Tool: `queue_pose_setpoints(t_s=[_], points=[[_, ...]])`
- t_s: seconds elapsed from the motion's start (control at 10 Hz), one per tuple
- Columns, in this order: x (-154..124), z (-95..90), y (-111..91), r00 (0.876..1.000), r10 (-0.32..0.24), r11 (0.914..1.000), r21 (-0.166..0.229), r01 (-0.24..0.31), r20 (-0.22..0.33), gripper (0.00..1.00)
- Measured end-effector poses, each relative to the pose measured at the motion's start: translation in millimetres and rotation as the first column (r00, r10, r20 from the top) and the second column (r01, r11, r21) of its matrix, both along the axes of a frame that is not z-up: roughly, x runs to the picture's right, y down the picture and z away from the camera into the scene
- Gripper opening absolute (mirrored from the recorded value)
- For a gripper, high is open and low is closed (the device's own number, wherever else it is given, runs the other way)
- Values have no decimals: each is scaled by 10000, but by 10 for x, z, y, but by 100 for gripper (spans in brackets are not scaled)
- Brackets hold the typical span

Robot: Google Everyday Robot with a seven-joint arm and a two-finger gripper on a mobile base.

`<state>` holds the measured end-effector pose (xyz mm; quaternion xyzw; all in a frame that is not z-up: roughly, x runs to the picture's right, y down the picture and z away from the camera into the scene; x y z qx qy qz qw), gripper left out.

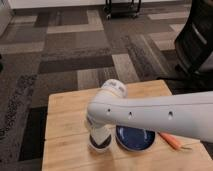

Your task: Place the white sponge in the ceramic cup

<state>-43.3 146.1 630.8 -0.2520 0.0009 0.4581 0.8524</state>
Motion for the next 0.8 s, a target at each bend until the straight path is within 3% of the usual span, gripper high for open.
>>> queue_pose_setpoints(t_s=[0.2, 0.3, 0.5, 0.6, 0.8], points=[[5, 0, 0, 10000, 15, 10000, -5, -15, -9, 4], [6, 0, 0, 10000, 13, 10000, -4, -13, -11, 19], [6, 1, 0, 10000, 10, 10000, -3, -10, -11, 38], [8, 2, -1, 10000, 11, 10000, -2, -11, -14, 56], [9, 7, 5, 10000, 11, 10000, -19, -11, -13, 72]])
